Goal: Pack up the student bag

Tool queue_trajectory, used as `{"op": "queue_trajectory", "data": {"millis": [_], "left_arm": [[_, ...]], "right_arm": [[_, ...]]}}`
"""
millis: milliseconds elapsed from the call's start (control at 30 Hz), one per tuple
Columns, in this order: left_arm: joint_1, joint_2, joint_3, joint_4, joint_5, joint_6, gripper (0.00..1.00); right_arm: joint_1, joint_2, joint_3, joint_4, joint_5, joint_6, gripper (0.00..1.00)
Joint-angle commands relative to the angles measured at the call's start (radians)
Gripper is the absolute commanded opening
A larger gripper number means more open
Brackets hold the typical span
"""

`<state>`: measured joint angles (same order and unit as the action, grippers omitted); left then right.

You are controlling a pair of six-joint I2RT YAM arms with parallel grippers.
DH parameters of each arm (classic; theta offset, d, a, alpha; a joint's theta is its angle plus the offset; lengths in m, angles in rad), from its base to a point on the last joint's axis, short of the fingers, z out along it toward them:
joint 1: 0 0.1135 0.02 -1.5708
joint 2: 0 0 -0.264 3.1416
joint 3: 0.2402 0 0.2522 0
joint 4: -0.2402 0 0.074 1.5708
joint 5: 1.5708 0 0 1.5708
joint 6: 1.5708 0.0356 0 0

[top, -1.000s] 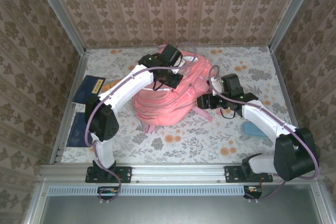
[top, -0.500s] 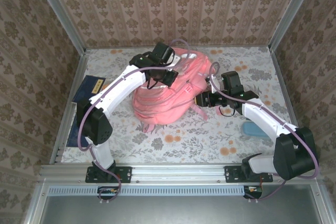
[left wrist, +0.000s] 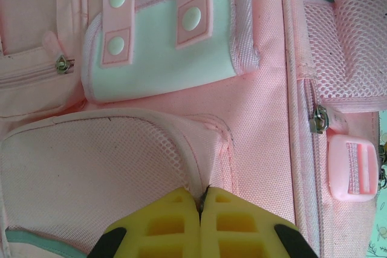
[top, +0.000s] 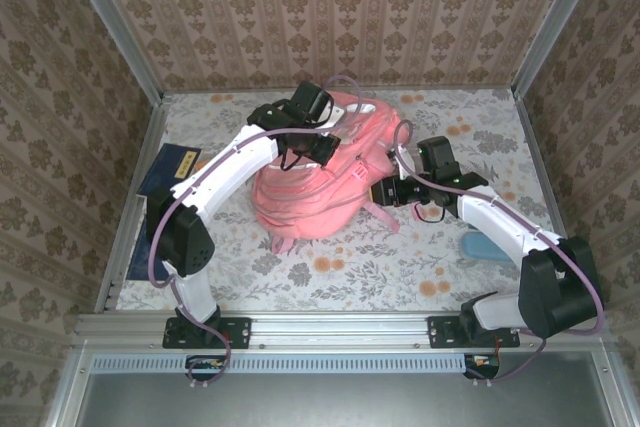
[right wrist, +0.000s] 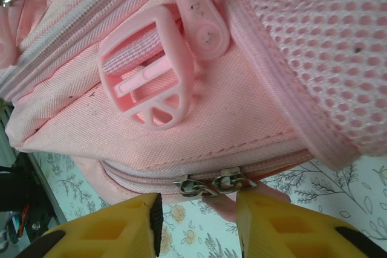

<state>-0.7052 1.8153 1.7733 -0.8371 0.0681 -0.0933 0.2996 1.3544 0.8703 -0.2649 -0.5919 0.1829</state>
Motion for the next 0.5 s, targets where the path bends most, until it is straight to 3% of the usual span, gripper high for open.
{"op": "queue_trajectory", "data": {"millis": [0, 133, 267, 467], "left_arm": [[0.014, -0.068, 0.015, 0.097, 0.002, 0.001, 0.00], [0.018, -0.071, 0.018, 0.101, 0.009, -0.005, 0.00], [0.018, -0.073, 0.018, 0.103, 0.015, -0.009, 0.00], [0.024, -0.066, 0.020, 0.109, 0.009, -0.028, 0.00]], "right_arm": [[0.012, 0.005, 0.010, -0.007, -0.003, -0.016, 0.45], [0.014, 0.006, -0.004, 0.004, 0.007, -0.018, 0.52], [0.016, 0.029, -0.002, 0.008, 0.003, -0.025, 0.53], [0.027, 0.056, -0.015, 0.013, 0.025, -0.025, 0.44]]}}
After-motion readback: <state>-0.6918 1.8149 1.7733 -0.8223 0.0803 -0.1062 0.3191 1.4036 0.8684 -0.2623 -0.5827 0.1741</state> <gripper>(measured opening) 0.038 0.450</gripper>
